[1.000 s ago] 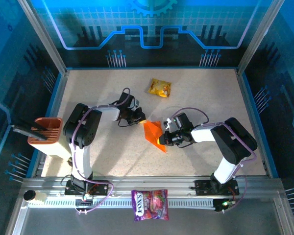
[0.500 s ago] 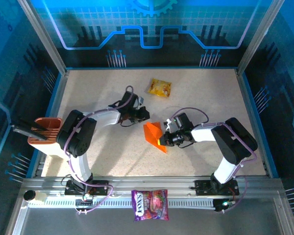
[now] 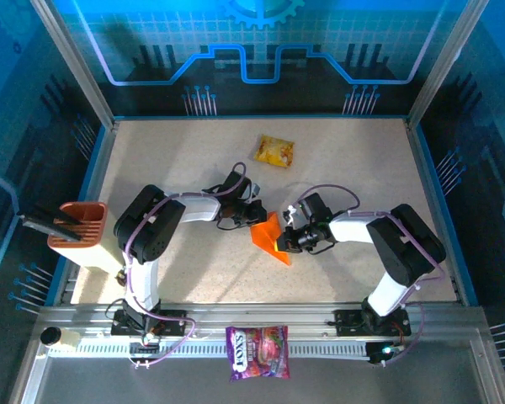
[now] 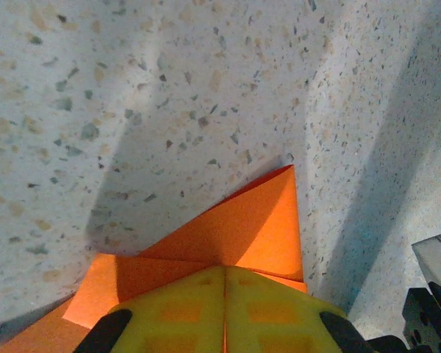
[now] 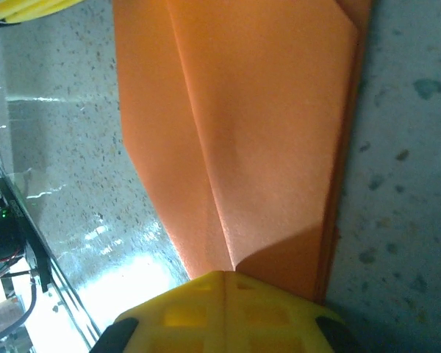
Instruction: Fold a paper plane with a square sheet of paper (pick it up from the middle)
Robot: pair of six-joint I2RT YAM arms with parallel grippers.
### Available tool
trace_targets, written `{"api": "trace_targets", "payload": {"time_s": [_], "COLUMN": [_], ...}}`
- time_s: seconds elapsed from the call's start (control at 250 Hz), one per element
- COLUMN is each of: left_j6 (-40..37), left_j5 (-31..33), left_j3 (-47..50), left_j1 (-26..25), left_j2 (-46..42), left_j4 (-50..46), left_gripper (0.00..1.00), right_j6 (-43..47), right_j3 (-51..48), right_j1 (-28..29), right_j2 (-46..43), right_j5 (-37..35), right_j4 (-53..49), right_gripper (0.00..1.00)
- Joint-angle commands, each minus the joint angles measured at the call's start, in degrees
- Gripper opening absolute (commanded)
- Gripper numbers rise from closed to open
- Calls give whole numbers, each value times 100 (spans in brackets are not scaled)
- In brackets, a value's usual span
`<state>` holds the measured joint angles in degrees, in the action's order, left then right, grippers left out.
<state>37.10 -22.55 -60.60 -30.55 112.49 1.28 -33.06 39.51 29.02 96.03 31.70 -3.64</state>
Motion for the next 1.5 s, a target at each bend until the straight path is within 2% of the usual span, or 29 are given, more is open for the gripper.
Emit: {"api": "trace_targets", "payload": {"time_s": [0.0, 0.208, 0.272, 0.396, 0.587, 0.939, 1.123, 1.307, 1.494], "left_j6": [-228, -265, -274, -291, -295, -252, -247, -284, -281], "left_j5": [310, 312, 314, 314, 330, 321, 301, 312, 295], "left_j3": [189, 306, 312, 278, 292, 283, 265, 251, 229], "left_j1": [49, 55, 50, 49, 84, 147, 146, 145, 146], "left_j2": [225, 199, 205, 232, 247, 273, 273, 256, 252], "left_j4": [-145, -113, -102, -119, -128, -132, -158, -194, -212], "left_gripper": [8, 8, 8, 8, 7, 7, 7, 7, 7], "right_j6": [-324, -594, -646, -503, -419, -243, -153, -153, -161], "right_j3": [293, 867, 920, 878, 61, -667, -666, -401, 218], "right_j1": [159, 324, 313, 324, 328, 219, 136, 87, 169], "right_j2": [-146, 322, 553, 795, 335, -409, -893, -1233, -658], "right_j5": [-257, -583, -784, -751, -611, -375, -454, -213, -130], "right_j4": [-574, -477, -412, -485, -389, -408, -770, -823, -740], "right_gripper": [0, 0, 0, 0, 0, 1, 2, 2, 4]}}
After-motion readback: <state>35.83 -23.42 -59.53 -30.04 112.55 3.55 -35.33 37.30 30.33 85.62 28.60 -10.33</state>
